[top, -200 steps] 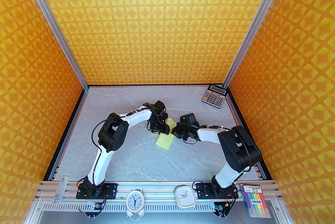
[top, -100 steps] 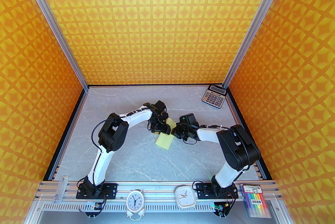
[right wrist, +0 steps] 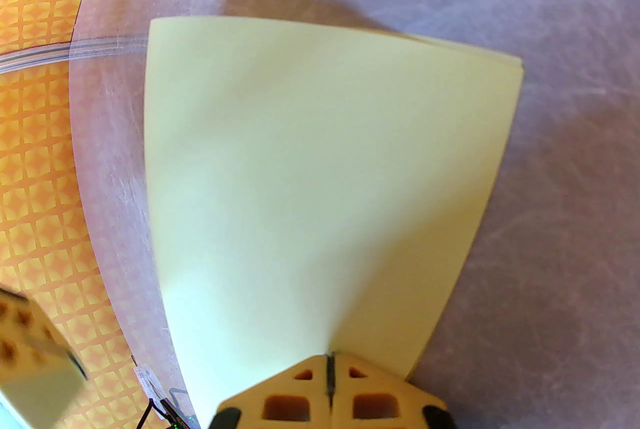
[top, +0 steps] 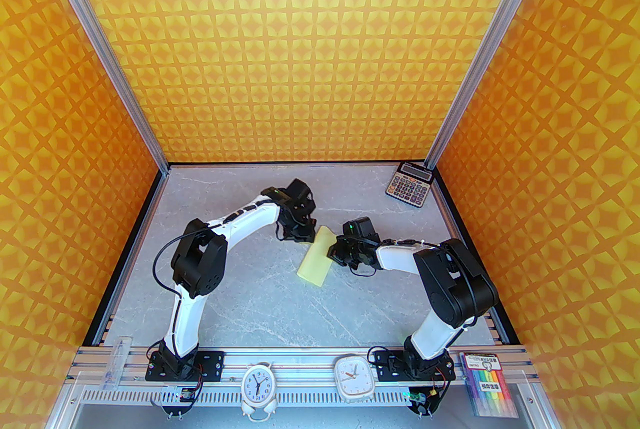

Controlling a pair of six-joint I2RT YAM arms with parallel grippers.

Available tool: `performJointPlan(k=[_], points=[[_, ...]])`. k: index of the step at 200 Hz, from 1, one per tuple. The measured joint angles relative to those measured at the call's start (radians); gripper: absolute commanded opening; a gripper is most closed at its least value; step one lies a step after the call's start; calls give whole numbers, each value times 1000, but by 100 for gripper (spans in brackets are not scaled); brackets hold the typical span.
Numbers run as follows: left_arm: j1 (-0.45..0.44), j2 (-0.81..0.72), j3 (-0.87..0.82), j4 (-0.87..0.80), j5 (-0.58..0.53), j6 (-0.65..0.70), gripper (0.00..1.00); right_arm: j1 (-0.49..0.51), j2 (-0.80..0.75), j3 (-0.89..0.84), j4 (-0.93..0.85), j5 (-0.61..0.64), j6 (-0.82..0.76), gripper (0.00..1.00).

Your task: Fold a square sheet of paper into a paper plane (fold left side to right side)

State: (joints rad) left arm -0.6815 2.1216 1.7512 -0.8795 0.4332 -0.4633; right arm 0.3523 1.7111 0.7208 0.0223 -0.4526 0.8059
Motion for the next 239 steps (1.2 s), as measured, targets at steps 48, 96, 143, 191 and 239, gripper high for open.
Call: performJointPlan(k=[48, 96, 143, 191, 239], points=[[-16, 38, -38, 24, 23, -2, 0, 0, 0, 0, 0, 0, 0, 0], [-10, 101, -55, 24, 10, 4, 0, 0, 0, 0, 0, 0, 0, 0], [1, 116, -69, 41, 19, 12, 0, 0, 0, 0, 0, 0, 0, 0], [1, 114, -40, 8, 6, 15, 7, 0, 0, 0, 0, 0, 0, 0], [8, 115, 89, -19, 3, 20, 6, 0, 0, 0, 0, 0, 0, 0]])
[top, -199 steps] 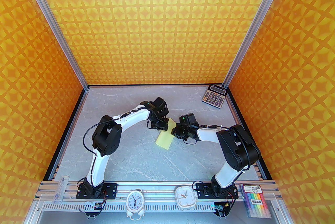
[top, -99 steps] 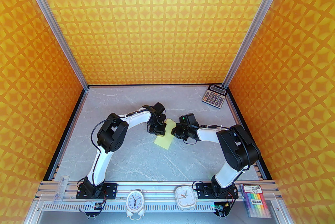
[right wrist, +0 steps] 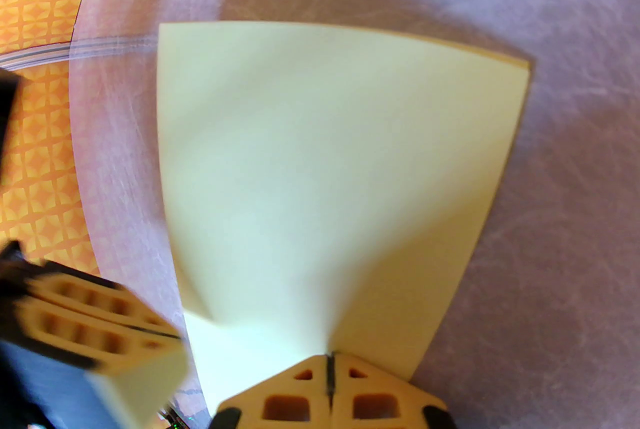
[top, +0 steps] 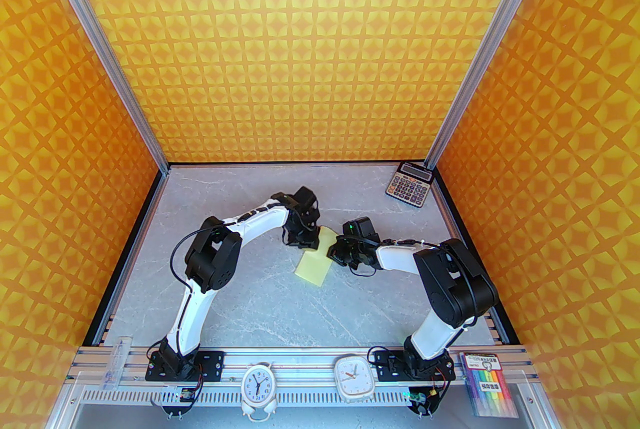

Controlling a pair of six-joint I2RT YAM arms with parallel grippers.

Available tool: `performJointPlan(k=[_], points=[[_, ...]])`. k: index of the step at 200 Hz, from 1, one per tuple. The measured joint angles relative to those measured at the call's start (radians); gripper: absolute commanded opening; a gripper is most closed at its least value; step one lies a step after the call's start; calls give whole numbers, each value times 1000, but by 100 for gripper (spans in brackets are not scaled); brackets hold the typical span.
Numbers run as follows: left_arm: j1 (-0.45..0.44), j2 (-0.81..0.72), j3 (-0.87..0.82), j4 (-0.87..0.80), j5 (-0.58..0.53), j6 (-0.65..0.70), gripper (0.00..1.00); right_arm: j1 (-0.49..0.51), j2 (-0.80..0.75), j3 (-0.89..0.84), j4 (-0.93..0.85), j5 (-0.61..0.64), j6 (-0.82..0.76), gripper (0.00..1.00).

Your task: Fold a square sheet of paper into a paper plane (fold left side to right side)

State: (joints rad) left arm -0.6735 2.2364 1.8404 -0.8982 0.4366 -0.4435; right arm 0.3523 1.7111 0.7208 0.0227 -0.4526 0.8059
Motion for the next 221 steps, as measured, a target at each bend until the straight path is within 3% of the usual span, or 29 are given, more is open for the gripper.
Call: performJointPlan(k=[69, 89, 132, 221], points=[[3, 78, -18, 5, -3, 12, 7, 0, -1, 0, -1, 0, 0, 0], [21, 76, -32, 18, 16, 16, 2, 0, -1, 0, -1, 0, 0, 0], [25, 70, -33, 17, 22, 22, 6, 0, -1, 0, -1, 0, 0, 0], [56, 83, 153, -37, 2, 30, 8, 0, -1, 0, -2, 0, 0, 0]])
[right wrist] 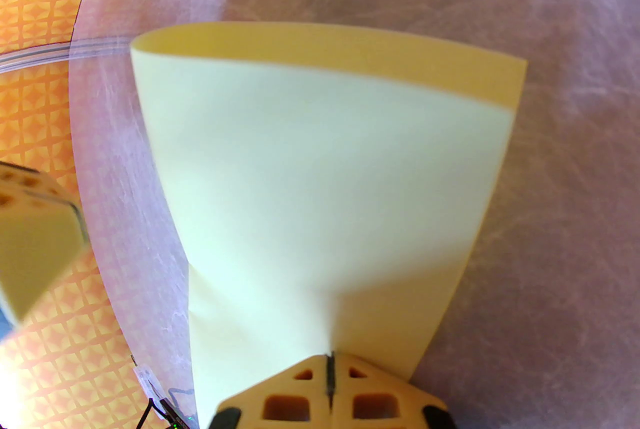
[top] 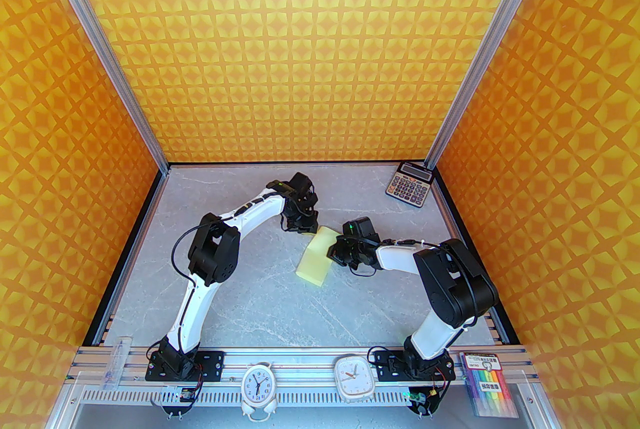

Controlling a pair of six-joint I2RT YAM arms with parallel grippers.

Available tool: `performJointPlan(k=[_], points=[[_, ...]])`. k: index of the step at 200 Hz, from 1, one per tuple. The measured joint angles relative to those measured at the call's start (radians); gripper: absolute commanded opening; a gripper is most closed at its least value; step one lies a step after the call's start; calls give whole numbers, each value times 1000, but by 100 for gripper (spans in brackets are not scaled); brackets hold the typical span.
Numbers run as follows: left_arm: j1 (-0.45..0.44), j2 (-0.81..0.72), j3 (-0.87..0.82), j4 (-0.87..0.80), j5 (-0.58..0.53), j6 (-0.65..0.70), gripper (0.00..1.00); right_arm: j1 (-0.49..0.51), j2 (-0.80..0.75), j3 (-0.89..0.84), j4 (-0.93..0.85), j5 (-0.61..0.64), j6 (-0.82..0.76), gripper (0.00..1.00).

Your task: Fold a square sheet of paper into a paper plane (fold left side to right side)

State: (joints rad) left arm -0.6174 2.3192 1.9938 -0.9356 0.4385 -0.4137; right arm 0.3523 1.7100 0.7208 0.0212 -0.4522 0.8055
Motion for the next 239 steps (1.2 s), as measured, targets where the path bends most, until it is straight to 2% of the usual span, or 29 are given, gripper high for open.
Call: performJointPlan(k=[40, 134, 239], points=[[0, 56, 0, 5, 15, 3, 7, 0, 0, 0, 0, 0, 0, 0], [0, 56, -16, 62, 54, -3, 9, 0, 0, 0, -1, 0, -7, 0], [1, 154, 80, 75, 43, -11, 8, 0, -1, 0, -3, 1, -7, 0]])
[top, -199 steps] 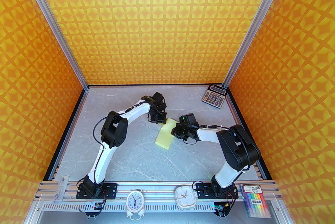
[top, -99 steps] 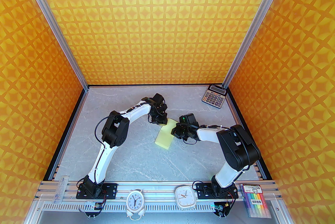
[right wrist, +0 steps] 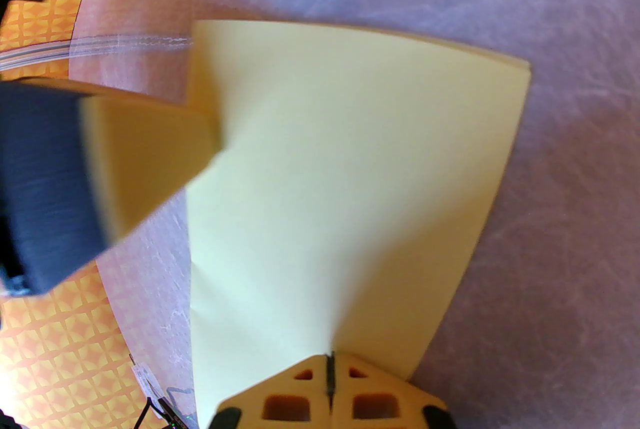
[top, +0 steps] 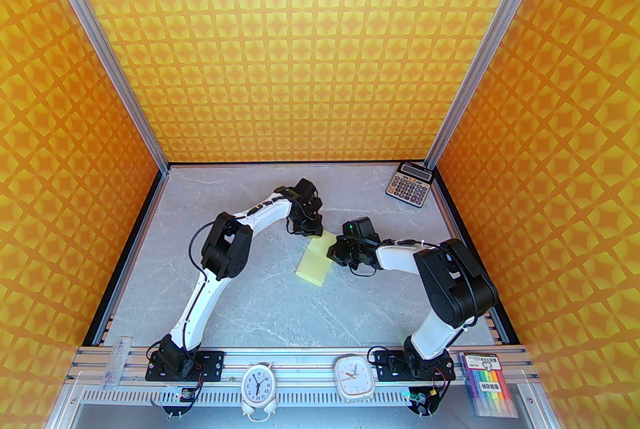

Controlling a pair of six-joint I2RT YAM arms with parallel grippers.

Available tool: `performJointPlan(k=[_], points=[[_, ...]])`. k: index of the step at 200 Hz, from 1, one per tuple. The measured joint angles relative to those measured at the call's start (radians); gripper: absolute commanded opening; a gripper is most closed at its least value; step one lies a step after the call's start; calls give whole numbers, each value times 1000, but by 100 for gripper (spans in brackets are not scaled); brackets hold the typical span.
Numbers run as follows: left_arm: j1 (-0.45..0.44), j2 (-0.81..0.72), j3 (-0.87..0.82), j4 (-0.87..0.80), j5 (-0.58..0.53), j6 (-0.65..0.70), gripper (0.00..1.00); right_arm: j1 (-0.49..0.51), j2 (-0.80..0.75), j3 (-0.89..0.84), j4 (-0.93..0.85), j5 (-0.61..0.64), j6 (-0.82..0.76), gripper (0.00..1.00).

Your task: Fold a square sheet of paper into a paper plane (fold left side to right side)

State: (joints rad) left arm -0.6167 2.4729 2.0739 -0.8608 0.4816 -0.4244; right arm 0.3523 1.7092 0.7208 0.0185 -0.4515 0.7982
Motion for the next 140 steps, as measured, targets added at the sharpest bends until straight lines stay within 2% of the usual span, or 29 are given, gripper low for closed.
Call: performJointPlan(k=[30, 67, 140], points=[[0, 0, 2, -3, -7, 5, 5, 0, 0, 0, 0, 0, 0, 0], [0, -31, -34, 5, -19, 2, 8, 0, 0, 1, -3, 0, -1, 0], [-12, -441, -409, 90, 6, -71, 2, 0, 0, 4, -7, 3, -8, 0]])
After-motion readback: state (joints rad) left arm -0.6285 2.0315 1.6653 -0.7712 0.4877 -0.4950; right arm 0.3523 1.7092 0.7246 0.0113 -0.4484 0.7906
